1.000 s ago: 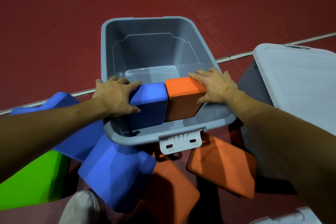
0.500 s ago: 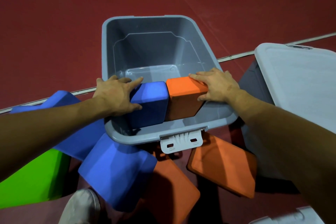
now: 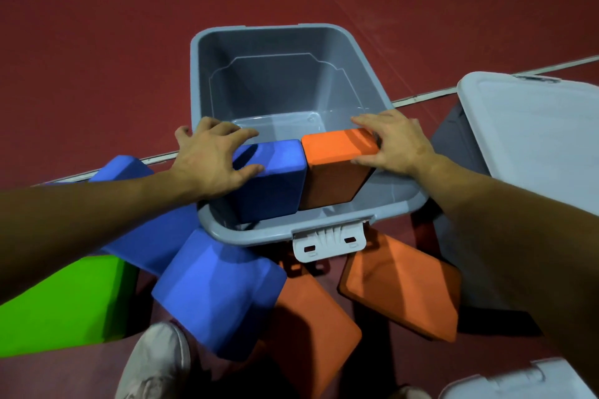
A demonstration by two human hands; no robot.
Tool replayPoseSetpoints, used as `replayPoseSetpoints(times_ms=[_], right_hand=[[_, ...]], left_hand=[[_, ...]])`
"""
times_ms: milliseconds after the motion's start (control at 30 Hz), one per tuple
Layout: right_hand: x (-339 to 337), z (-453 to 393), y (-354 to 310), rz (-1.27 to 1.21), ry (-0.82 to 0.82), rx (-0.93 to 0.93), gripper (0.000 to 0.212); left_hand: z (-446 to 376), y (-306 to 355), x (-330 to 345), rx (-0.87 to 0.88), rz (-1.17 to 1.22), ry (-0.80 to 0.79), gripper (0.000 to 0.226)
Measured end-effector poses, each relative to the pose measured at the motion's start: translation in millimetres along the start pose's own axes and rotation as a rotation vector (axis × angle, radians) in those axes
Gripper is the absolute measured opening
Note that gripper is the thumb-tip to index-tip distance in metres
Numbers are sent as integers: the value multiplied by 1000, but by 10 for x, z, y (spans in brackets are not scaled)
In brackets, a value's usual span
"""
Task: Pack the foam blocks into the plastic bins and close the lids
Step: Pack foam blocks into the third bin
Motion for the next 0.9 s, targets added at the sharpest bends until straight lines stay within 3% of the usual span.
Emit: replayPoseSetpoints(times_ms=[100, 300, 500, 633, 733, 900], right_hand=[[-107, 190, -57, -210, 112, 13, 89], [-283, 788, -499, -251, 207, -38, 81], [-293, 1512, -1119, -417, 362, 27, 74], [27, 2018, -1481, -543, 470, 144, 70], [386, 2408, -1710, -672, 419, 234, 65], [981, 2605, -1883, -737, 23, 286, 88]], left_hand=[[104, 76, -241, 166, -30, 34, 70], [370, 420, -897, 565, -85, 10, 59], [1003, 845, -1124, 596, -161, -150, 60], [1401, 1010, -904, 522, -229, -311, 56], [1671, 960, -509, 444, -291, -501, 64], [1995, 825, -71, 336, -251, -660, 82]])
Point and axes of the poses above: each hand's wrist, its own z-axis away from the middle knuckle, its own x-axis out of the palm, y = z × x, the point moved 4 cm from there along -z, towards the middle knuckle, and after that the axes turned 4 degrees about -z, right-handed, at the moved point
